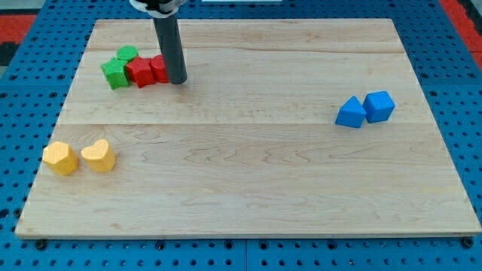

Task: Place your arm towards the center of the board

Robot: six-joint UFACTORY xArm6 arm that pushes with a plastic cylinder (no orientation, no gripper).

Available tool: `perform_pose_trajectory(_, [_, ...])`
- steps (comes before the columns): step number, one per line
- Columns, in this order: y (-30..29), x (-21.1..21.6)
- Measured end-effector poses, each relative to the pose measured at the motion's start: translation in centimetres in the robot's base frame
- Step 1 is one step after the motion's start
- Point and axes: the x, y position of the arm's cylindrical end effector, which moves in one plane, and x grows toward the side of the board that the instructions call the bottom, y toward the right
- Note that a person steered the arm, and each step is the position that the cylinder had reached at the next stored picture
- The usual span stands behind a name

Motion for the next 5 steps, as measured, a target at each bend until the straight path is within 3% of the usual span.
perform_pose_trajectory(3, [7.0,0.1])
perform_pose_trajectory(4, [10.4,3.5])
perform_pose_trajectory(5, [13.2,4.3])
